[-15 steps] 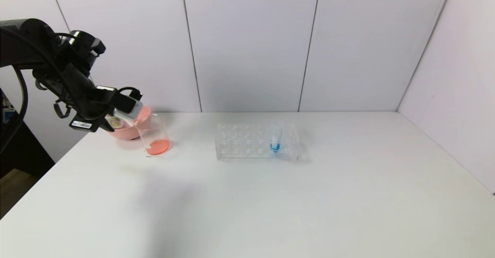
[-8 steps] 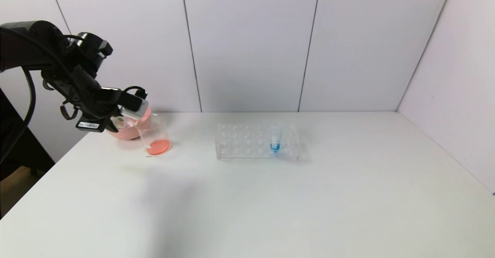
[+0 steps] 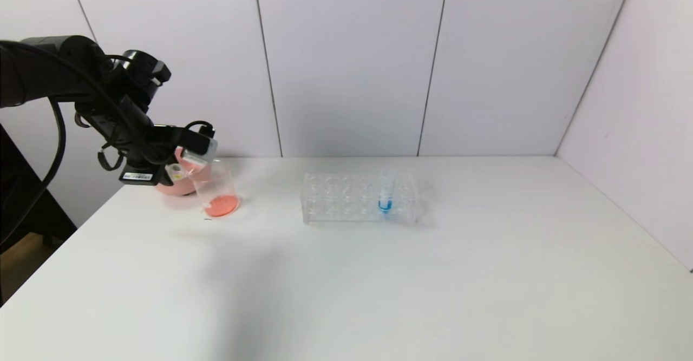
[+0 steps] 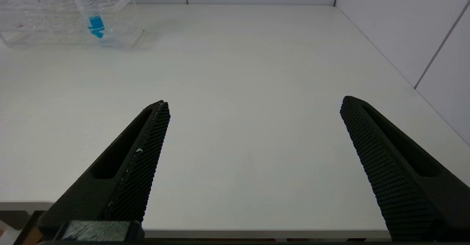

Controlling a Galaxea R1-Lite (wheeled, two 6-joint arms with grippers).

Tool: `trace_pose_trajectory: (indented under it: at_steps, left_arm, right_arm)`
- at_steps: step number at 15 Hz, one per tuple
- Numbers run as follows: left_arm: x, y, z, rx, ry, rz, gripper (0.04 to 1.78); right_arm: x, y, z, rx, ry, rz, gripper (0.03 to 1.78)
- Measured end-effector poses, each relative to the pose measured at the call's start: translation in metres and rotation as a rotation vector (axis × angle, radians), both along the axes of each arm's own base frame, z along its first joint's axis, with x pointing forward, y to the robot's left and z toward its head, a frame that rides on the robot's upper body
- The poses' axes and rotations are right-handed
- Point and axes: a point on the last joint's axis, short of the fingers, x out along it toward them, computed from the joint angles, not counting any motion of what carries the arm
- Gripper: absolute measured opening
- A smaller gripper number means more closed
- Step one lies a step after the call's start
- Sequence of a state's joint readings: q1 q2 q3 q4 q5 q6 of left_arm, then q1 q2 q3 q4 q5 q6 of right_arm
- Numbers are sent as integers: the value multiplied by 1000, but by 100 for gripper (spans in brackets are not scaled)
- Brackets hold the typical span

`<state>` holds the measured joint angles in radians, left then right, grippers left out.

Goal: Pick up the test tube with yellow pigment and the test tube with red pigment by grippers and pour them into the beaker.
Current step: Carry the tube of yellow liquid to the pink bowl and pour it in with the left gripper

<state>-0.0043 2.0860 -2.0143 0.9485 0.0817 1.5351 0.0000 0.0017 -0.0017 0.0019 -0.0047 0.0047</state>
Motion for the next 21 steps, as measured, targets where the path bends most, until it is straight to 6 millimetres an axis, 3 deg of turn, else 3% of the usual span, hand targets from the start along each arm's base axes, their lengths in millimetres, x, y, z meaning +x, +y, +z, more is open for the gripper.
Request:
trace_pose_trajectory:
  at_steps: [21]
  left_arm:
    - [17, -4, -9, -53, -66, 157, 44]
  right_arm:
    - [0, 0, 0, 0, 0, 0, 170]
